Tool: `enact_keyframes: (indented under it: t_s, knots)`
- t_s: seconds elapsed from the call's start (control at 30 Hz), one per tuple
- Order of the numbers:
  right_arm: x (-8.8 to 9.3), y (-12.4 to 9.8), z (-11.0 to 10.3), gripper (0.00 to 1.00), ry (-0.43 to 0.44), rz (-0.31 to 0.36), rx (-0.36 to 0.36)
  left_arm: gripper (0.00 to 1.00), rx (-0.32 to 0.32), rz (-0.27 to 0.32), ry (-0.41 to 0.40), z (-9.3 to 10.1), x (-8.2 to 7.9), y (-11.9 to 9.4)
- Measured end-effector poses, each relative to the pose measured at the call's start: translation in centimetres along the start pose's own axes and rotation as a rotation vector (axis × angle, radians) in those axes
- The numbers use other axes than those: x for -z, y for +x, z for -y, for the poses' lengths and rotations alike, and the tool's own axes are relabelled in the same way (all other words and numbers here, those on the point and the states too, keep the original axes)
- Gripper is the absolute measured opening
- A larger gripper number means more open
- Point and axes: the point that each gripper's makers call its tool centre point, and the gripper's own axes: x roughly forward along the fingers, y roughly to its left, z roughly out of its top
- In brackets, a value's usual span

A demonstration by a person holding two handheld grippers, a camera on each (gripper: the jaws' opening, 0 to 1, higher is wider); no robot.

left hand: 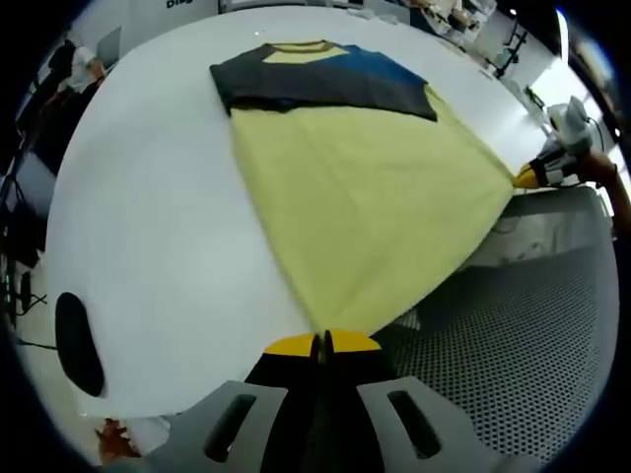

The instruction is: Fold the garment on the visible template until the final outline fits inside the template.

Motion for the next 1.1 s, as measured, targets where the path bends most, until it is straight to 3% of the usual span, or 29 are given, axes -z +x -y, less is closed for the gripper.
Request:
enact_keyframes:
  t_s: [0.23,0.57,0.83,1.1]
  knots:
    - [-0.8,-1.3,-0.1,0.0,-0.004,0.007,-0.006,0.0,0.004,0.034,-0.007,0.0,-1.0,-1.1]
    - [-3.9,-4.0,0.1,0.0,0.02,0.122,-0.024,0.0,-0.016,0.116,0.003,-0.5,-4.5,-3.5]
    - [-7.4,-6.0,0.5,0.0,0.028,0.222,-0.02,0.0,-0.056,0.182,0.032,-1.8,-8.0,-5.2]
    - [-11.1,-7.4,1.4,0.0,0.0,0.285,0.01,0.0,-0.102,0.28,0.04,-3.2,-12.9,-6.9]
